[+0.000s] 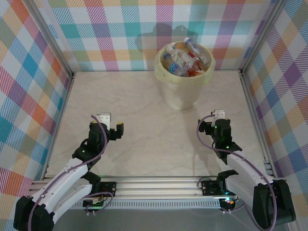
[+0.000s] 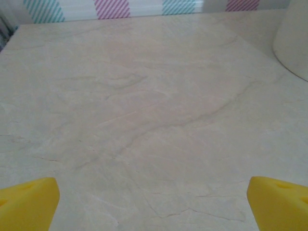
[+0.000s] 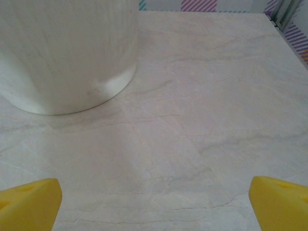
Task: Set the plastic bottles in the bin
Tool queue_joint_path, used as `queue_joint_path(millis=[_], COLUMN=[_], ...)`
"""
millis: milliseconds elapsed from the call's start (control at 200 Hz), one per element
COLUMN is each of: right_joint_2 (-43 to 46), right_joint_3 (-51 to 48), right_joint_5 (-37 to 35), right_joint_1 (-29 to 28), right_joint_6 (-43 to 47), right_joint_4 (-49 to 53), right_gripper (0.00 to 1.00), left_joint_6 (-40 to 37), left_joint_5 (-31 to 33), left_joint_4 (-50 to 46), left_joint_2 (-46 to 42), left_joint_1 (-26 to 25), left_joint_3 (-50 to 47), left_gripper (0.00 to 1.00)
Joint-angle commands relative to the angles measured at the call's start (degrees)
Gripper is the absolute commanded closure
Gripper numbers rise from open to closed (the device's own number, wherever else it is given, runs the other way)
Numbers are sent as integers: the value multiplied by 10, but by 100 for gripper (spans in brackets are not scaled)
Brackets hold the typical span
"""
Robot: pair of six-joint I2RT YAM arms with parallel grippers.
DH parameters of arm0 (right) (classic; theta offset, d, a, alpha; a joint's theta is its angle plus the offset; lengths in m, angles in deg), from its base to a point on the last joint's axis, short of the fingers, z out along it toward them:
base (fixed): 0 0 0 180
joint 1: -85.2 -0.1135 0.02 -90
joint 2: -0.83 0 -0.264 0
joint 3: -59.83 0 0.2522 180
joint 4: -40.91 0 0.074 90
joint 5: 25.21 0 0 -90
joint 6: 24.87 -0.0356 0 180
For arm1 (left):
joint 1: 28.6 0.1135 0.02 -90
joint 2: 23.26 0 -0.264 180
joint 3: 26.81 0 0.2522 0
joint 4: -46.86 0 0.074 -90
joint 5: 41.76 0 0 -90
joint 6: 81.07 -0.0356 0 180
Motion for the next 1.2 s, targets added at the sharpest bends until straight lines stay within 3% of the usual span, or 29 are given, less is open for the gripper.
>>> queue_joint_path(millis=[0, 190, 355, 705, 875, 1195], right_joint_2=[1, -12, -4, 41, 41, 20], right_joint_3=[-10, -3, -8, -24, -23, -25], right_joint_5=[16, 16, 7, -16, -30, -56], right_joint_1=[2, 2, 2, 3, 3, 6], right_joint_6=[2, 6, -1, -17, -23, -9], right_joint_4=[-72, -96, -83, -62, -54, -82], right_gripper=[0, 0, 0, 0, 0, 0], left_joint_6=[-39, -63, -55, -46, -40, -17], left_joint_5=[49, 16, -83, -185, -202, -226], left_joint_4=[121, 239, 352, 499, 566, 602], left_joint_2=[-8, 40, 135, 264, 330, 443], left_joint_1=[12, 79, 147, 195, 209, 238], left_joint_3=[-39, -93, -104, -100, -97, -66], left_gripper=[0, 0, 0, 0, 0, 0])
